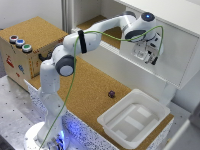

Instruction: Push the door to the left side

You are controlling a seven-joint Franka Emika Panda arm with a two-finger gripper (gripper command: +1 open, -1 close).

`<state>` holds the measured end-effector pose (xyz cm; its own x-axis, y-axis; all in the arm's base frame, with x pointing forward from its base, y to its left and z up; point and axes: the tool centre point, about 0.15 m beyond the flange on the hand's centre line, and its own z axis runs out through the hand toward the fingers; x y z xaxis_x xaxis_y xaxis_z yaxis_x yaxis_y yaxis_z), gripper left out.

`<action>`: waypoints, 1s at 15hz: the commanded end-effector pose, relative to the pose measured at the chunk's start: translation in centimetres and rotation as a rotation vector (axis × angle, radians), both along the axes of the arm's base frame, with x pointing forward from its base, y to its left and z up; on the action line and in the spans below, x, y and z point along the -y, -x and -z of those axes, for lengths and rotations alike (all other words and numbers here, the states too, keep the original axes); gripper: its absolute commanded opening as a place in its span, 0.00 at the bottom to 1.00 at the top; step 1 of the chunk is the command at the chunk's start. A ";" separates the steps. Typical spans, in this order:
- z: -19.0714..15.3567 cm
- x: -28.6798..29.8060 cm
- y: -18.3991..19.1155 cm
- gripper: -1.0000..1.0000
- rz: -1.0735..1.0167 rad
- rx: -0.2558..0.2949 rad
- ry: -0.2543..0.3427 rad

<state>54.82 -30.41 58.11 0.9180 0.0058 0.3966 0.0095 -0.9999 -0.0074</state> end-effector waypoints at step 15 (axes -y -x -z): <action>0.6 -0.6 -4.7 0.00 -0.002 -0.114 -0.023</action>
